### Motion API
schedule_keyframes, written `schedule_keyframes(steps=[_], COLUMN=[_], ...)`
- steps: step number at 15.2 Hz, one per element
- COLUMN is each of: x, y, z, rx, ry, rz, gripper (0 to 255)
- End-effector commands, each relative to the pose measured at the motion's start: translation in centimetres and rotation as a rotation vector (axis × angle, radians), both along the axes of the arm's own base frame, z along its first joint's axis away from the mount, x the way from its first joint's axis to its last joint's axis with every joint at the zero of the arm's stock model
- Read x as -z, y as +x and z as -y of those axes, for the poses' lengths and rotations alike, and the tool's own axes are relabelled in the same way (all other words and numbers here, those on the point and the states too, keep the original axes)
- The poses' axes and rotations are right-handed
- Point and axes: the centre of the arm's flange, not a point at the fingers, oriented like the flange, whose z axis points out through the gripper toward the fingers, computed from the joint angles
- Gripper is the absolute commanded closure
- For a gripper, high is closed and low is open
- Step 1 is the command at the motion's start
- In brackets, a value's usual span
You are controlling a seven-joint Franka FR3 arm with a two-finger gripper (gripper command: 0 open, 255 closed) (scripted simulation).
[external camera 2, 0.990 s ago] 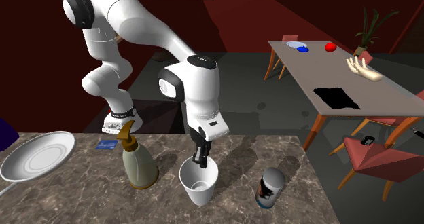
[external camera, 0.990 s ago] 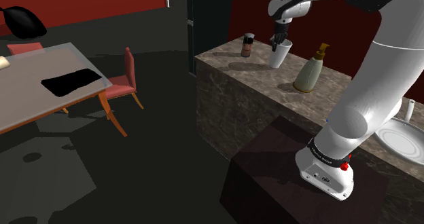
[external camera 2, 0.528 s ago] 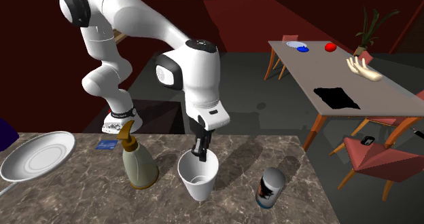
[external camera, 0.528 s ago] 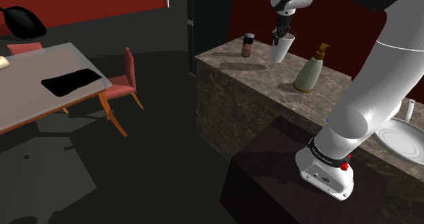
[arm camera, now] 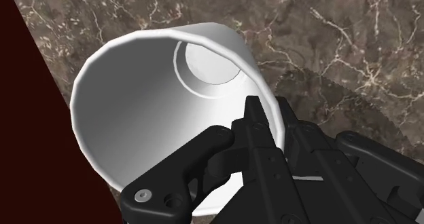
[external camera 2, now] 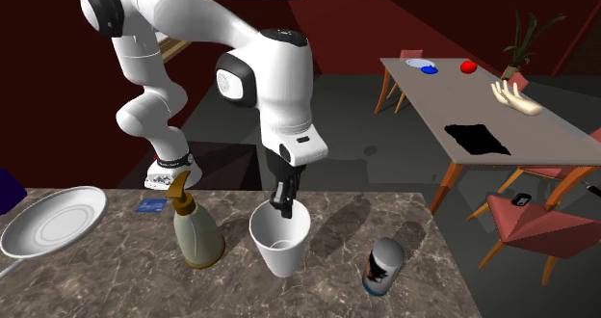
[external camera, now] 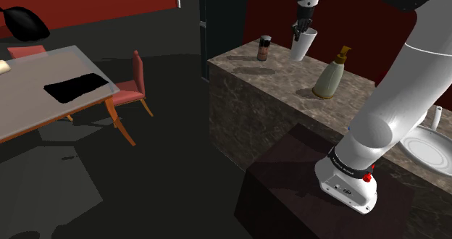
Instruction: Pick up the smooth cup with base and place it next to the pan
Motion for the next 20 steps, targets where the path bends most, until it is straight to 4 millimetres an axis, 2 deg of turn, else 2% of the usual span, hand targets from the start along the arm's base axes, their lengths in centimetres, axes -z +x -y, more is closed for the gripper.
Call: schedule_keyframes(steps=[1, 20], x=[-1.2, -11.2], y=[0.0, 0.0], z=[0.0, 0.0], rx=[0.000, 0.000], ry=[0.000, 0.000], rz=[0.000, 0.000], gripper=[255, 255])
